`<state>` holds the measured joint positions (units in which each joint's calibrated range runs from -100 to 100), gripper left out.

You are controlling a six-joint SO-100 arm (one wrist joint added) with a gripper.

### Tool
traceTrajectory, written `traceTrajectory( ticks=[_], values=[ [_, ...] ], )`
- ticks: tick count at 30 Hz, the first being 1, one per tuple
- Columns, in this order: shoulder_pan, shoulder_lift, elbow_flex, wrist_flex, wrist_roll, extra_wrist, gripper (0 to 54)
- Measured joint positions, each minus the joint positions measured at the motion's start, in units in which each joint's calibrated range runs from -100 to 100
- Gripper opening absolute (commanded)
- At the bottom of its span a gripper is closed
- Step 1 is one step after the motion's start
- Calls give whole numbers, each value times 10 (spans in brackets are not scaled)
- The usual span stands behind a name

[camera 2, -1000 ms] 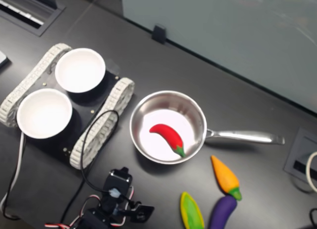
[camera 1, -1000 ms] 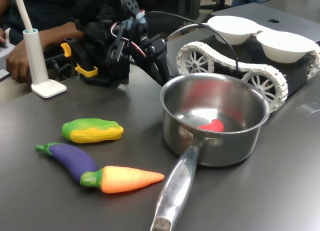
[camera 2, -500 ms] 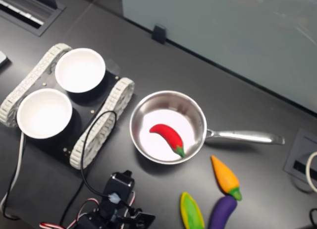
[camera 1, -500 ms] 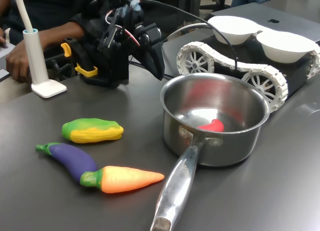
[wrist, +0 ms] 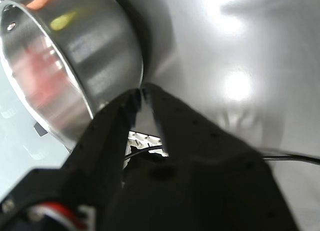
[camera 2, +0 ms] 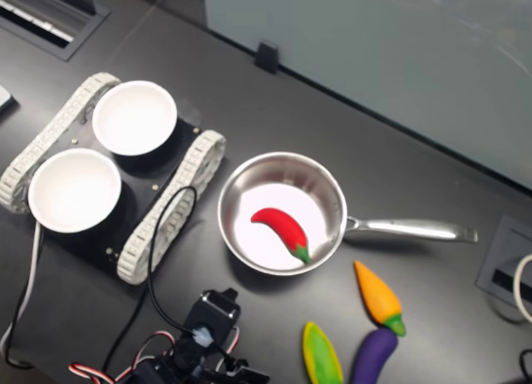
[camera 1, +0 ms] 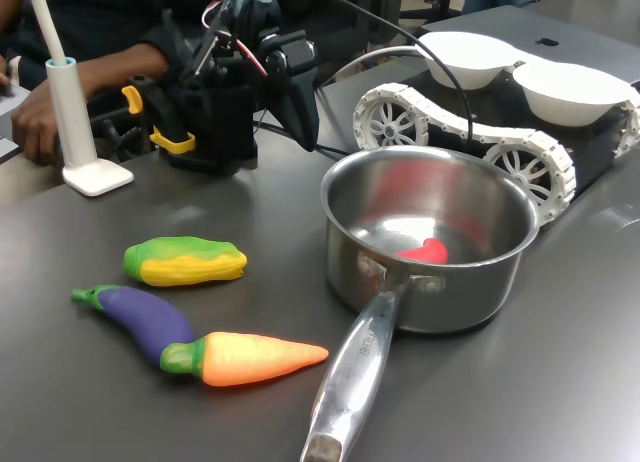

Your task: Pick up the brinjal and place them in the pan

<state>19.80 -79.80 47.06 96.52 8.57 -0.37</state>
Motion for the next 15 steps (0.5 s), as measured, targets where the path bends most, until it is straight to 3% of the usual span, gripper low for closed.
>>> traceTrajectory(
  ticks=[15],
  values=[
    [7, 49, -87, 0, 0, 11, 2]
  ],
)
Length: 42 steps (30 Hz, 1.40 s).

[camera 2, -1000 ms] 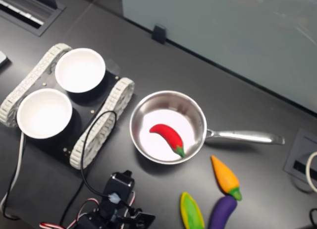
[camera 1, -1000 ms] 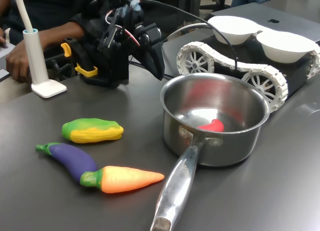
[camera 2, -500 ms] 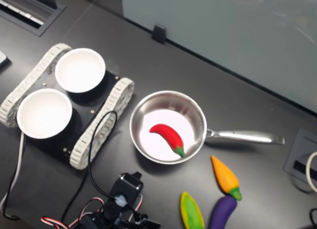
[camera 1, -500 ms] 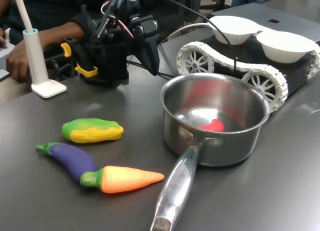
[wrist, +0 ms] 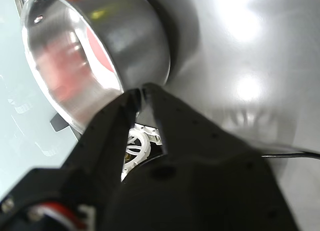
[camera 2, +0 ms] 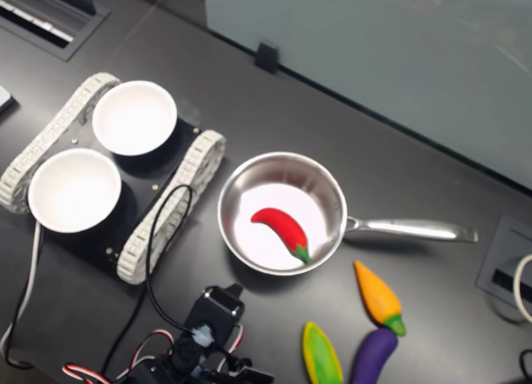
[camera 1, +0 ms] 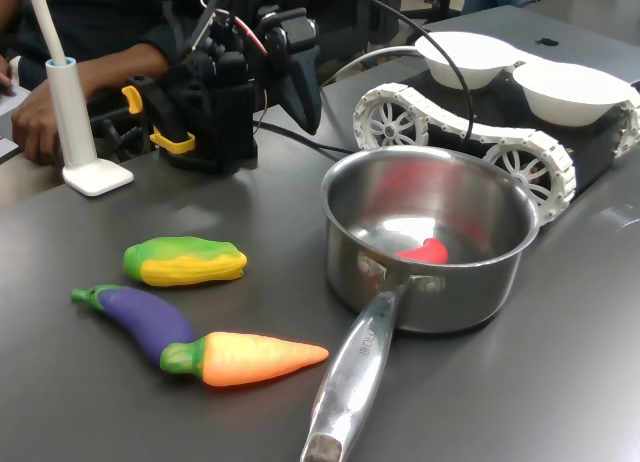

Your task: Pick up the brinjal and place them in the pan

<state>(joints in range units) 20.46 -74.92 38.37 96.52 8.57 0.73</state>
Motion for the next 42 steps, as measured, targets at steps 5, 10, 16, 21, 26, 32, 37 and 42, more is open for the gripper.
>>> traceTrajectory(
  ticks=[5, 10, 16, 21, 26, 32, 37, 42],
  values=[
    [21, 24, -35, 0, 0, 3, 2],
    [54, 65, -83, 0, 0, 5, 2],
    [102, 96, -121, 0, 4, 5, 1],
    [128, 117, -140, 0, 7, 5, 1],
    [131, 151, -159, 0, 9, 5, 1],
    [158, 189, -195, 0, 10, 5, 1],
    [187, 226, -233, 0, 17, 5, 1],
    [233, 269, -274, 0, 18, 5, 1]
  ],
)
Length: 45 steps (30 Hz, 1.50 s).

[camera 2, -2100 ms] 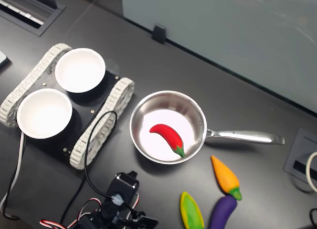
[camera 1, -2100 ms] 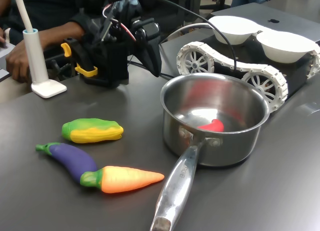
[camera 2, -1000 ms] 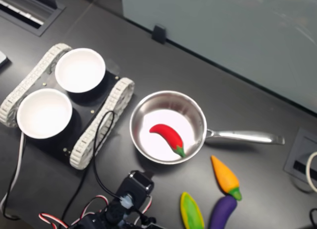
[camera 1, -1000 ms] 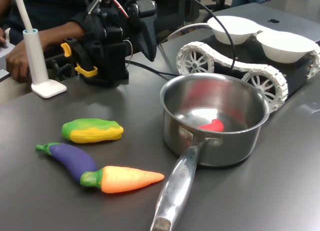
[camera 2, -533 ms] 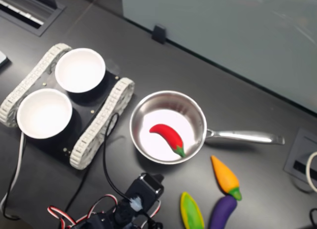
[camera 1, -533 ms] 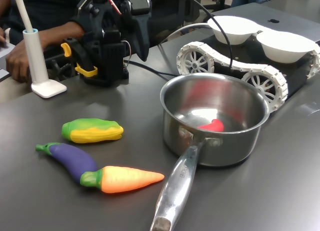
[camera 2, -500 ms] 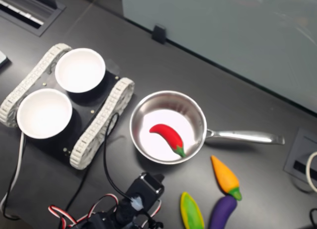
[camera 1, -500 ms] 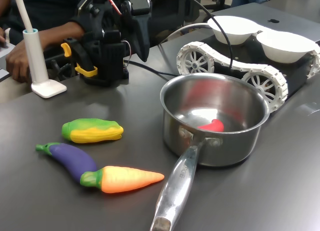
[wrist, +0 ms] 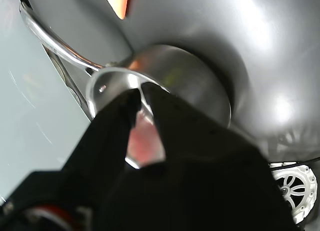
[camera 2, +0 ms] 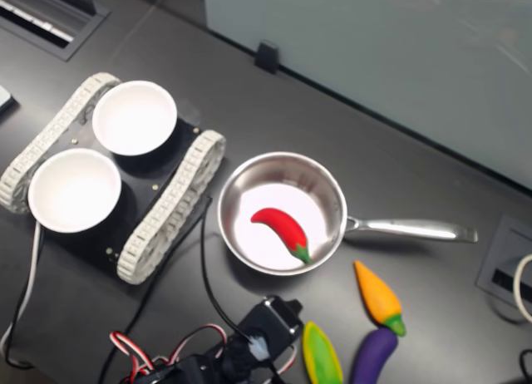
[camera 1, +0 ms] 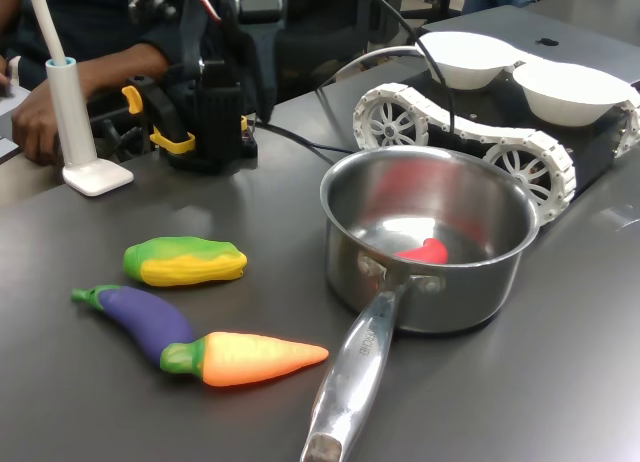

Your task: Pick up the brinjal and place them in the pan

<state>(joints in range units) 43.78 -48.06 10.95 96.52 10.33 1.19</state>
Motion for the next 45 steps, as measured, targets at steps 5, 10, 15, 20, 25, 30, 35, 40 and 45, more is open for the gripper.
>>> traceTrajectory(
  ticks=[5, 10, 15, 20, 25, 30, 35, 40, 45],
  values=[
    [37, 41, -34, 0, 3, 0, 1],
    [67, 82, -52, 0, 11, 0, 37],
    [73, 109, -54, 0, 23, 0, 75],
    [75, 121, -54, -2, 26, 0, 130],
    [90, 130, -54, -8, 31, 1, 262],
    [116, 151, -54, -8, 26, 17, 343],
    [128, 180, -54, -10, 32, 28, 354],
    [125, 208, -56, -18, 44, 31, 352],
    [125, 242, -80, -23, 54, 31, 354]
  ],
)
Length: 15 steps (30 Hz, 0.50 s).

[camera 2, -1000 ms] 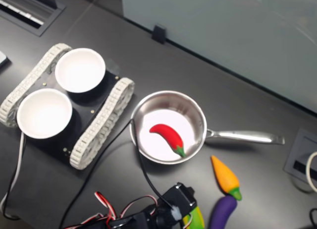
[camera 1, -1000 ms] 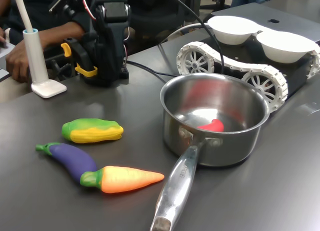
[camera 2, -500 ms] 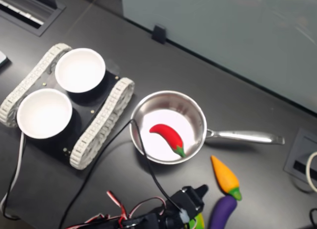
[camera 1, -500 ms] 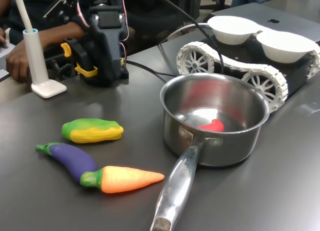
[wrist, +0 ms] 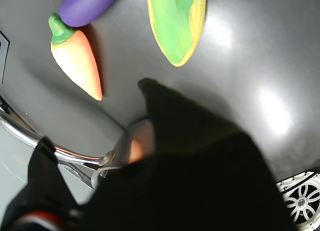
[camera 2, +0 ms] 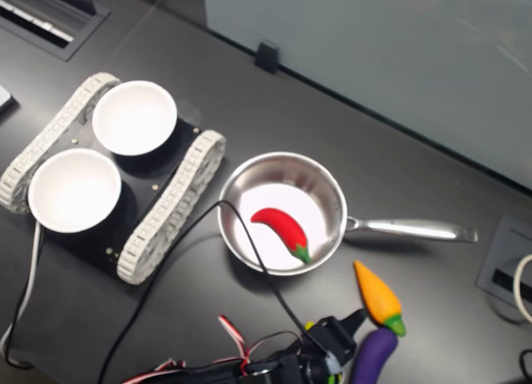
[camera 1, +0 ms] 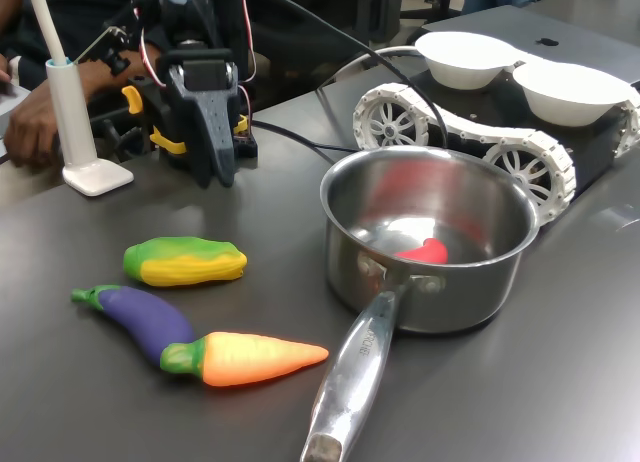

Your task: Pick up the brinjal and place them in the pan

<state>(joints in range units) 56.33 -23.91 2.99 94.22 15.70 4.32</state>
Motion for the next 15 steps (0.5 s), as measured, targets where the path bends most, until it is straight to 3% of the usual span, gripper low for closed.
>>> traceTrajectory(
  ticks=[15],
  values=[
    [43, 104, -53, -25, 27, 2, 397]
  ],
)
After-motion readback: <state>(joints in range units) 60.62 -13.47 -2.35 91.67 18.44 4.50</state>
